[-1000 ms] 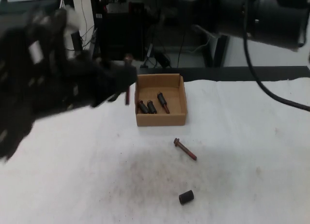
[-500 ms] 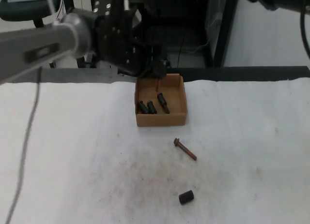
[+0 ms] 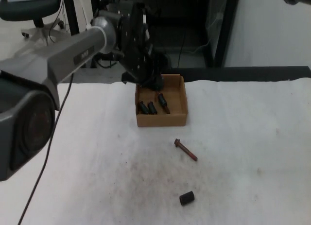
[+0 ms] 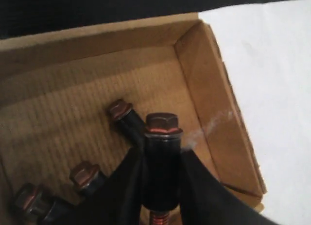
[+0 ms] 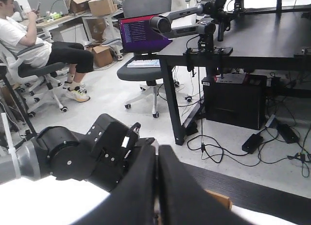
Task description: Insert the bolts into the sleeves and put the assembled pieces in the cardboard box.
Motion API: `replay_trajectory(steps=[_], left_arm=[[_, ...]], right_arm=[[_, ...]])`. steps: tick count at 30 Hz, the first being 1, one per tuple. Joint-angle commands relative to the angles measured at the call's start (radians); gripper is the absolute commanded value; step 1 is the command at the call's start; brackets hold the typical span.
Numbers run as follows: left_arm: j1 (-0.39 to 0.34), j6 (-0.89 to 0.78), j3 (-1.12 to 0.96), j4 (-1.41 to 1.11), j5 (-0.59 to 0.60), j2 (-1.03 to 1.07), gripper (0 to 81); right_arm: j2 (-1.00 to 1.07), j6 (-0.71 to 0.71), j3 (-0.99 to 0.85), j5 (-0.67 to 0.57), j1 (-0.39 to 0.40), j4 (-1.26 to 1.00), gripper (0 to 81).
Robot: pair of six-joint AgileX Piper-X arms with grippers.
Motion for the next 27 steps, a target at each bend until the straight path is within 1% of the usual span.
replay_trajectory(steps=[1,2,4,7,10,12,13,16,17,18,20,22,23,27], left_arm=[[0.001,0.053,-0.017,0.010,-0.005,-0.003,0.3],[0.001,0.069,-0.017,0.010,-0.005,0.000,0.0],[0.001,0.103,-0.017,0.010,-0.005,-0.001,4.4],[0.001,0.138,-0.017,0.001,-0.005,-0.001,20.0],[0.001,0.137,-0.017,-0.002,-0.010,-0.001,39.3],[0.001,0.137,-0.017,-0.002,-0.035,-0.001,45.2],[0.001,0.137,-0.017,-0.002,-0.038,-0.001,45.5],[0.001,0.137,-0.025,0.010,-0.038,-0.001,45.1],[0.001,0.137,-0.029,0.021,-0.038,-0.003,43.8],[0.001,0.136,-0.037,0.039,-0.038,-0.005,40.5],[0.001,0.130,-0.055,0.087,-0.038,-0.016,28.1],[0.006,0.125,-0.070,0.124,-0.046,-0.034,7.7],[0.009,0.133,-0.074,0.136,-0.050,-0.050,0.1],[0.021,0.188,-0.074,0.164,-0.059,-0.139,0.3]], right_arm=[[-0.012,0.001,-0.003,0.004,-0.018,0.021,0.8],[-0.012,0.001,-0.003,0.004,-0.022,0.039,0.8],[-0.012,0.001,-0.003,0.004,-0.023,0.080,0.8],[-0.012,-0.002,-0.003,0.004,-0.023,0.128,0.8],[-0.012,-0.002,-0.003,0.004,-0.023,0.144,0.8],[-0.012,-0.002,-0.003,0.004,-0.023,0.144,0.8],[-0.012,-0.002,-0.003,0.004,-0.023,0.144,0.8],[-0.012,-0.002,-0.003,0.004,-0.023,0.147,0.8],[-0.012,-0.002,-0.003,0.004,-0.023,0.152,0.8],[-0.012,-0.002,-0.003,-0.001,-0.023,0.157,0.8],[-0.012,-0.012,-0.003,-0.001,-0.023,0.189,0.8],[-0.012,-0.063,-0.003,-0.001,-0.023,0.238,0.8],[-0.012,-0.099,-0.003,-0.001,-0.023,0.271,0.8],[0.009,-0.212,-0.003,-0.001,-0.023,0.387,0.8]])
